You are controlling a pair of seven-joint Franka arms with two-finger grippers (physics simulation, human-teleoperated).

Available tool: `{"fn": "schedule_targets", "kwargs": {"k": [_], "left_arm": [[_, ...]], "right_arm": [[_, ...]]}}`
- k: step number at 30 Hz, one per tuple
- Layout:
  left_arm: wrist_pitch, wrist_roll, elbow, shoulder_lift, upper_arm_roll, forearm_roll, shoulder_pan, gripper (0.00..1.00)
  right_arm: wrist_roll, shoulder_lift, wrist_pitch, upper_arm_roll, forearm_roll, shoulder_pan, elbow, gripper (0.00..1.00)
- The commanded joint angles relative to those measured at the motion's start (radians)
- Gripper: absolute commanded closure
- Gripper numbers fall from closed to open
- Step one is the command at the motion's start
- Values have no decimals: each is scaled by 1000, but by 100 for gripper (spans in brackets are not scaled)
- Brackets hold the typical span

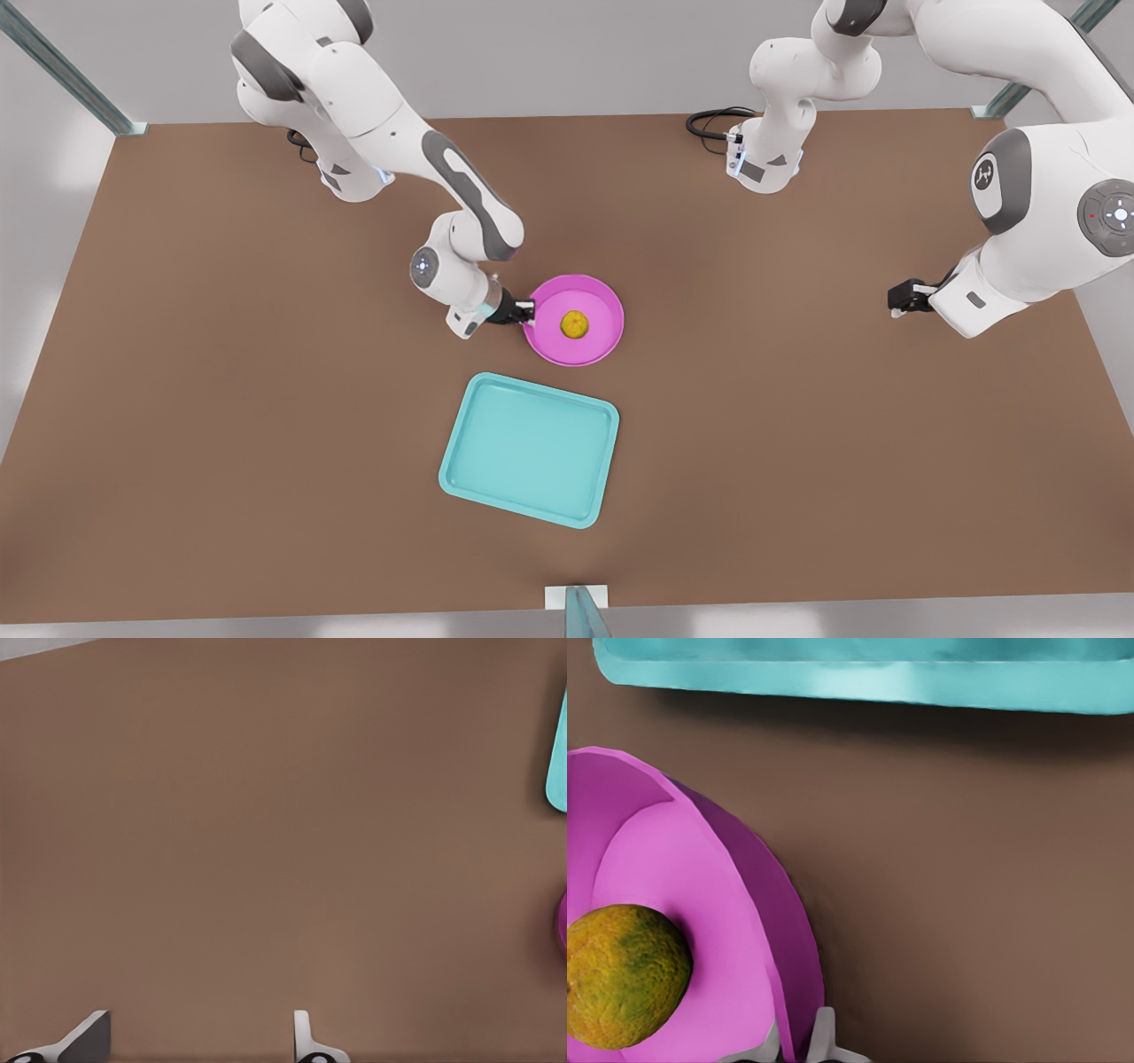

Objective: Place the orange on the plate with the left arm and the plate on the tray with the right arm

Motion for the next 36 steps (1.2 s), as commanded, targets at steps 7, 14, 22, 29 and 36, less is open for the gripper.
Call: {"fn": "schedule_targets", "kwargs": {"k": [7, 14, 22, 29, 36], "left_arm": [[-1, 27, 2, -1, 0, 1, 0, 0], [-4, 26, 0, -1, 0, 1, 0, 0], [-6, 26, 0, -1, 0, 1, 0, 0], [-7, 26, 0, -1, 0, 1, 0, 0], [-10, 21, 0, -3, 0, 2, 0, 0]], "right_arm": [[9, 183, -308, -12, -16, -231, 464, 79], [-1, 295, -413, -78, -120, -245, 617, 79], [-4, 319, -411, -87, -234, -265, 626, 79], [-5, 339, -414, -114, -337, -269, 654, 79], [-21, 347, -414, -115, -354, -275, 663, 0]]}}
